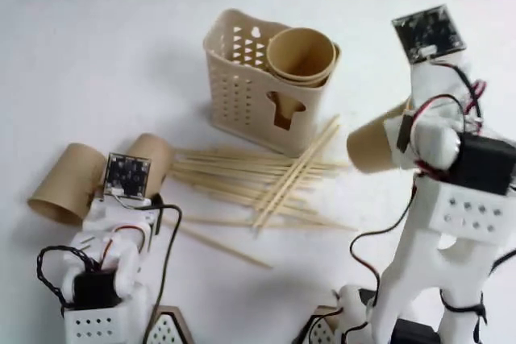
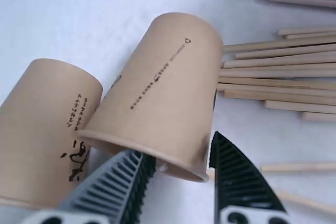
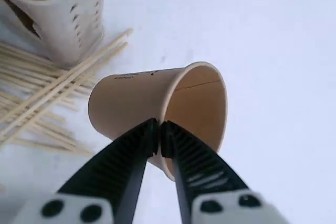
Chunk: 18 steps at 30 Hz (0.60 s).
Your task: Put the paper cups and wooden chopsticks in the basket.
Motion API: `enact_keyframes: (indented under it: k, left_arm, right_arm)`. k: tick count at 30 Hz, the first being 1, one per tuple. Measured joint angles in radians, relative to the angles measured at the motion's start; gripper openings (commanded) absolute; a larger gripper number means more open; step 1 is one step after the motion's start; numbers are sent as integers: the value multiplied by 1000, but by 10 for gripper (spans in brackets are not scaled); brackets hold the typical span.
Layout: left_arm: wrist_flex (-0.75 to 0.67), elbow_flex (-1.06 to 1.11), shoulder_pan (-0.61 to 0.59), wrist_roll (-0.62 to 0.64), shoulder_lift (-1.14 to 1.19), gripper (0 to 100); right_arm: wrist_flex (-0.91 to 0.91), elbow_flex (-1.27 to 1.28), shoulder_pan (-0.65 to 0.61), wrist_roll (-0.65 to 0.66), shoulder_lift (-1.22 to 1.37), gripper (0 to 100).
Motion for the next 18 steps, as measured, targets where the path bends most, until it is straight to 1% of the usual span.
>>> enact_keyframes:
  k: [3,8,12,18]
  left_arm:
    - [0,0,0,0,0,178]
    - [0,0,0,0,0,178]
    - [0,0,0,0,0,178]
    - [0,0,0,0,0,178]
  right_arm:
    - [0,-133,-8,-18,0,19]
    - [-35,-275,-98,-26,-9,19]
    - [-124,-295,-172,-26,-15,20]
    - [-262,-304,-236,-26,38,23]
